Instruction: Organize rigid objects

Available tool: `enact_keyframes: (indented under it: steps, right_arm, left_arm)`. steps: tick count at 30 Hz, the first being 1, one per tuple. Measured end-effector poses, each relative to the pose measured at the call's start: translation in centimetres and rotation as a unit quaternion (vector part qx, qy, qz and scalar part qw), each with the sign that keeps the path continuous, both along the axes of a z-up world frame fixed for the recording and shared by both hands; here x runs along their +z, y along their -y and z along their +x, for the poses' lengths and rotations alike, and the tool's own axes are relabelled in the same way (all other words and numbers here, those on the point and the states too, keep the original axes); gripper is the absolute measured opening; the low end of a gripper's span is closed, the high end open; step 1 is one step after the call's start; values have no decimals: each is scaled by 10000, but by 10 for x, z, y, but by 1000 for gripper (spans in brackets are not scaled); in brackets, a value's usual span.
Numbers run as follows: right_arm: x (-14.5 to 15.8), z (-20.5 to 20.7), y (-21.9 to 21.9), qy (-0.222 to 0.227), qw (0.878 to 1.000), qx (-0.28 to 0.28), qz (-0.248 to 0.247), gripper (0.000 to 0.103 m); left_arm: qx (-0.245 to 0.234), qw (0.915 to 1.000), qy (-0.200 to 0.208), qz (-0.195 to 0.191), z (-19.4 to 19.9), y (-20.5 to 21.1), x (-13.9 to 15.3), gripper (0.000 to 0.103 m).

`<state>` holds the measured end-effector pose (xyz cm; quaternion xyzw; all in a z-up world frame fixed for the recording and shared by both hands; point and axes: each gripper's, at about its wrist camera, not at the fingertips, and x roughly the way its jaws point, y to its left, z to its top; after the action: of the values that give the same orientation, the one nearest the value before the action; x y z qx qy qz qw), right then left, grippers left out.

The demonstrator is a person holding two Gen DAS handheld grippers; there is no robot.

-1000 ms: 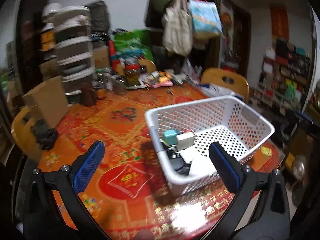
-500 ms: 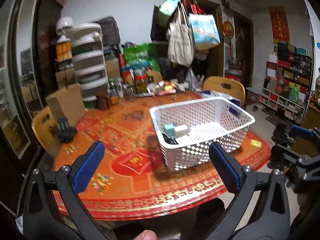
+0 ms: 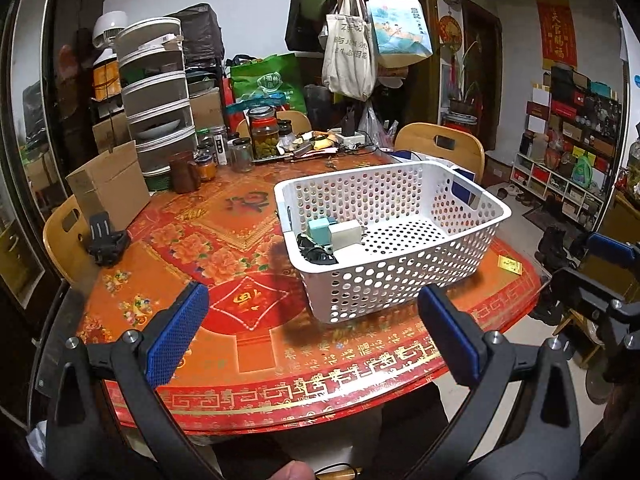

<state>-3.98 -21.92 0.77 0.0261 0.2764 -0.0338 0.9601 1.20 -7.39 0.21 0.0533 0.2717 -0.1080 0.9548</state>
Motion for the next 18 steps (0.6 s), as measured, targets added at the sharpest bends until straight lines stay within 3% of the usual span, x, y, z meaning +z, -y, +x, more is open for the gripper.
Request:
enact_keyframes:
  steps: [18]
  right_arm:
    - [-1, -1, -11, -60, 9998, 157, -134, 103]
  left_arm:
    - [115, 9999, -80, -68, 6, 0, -1, 103]
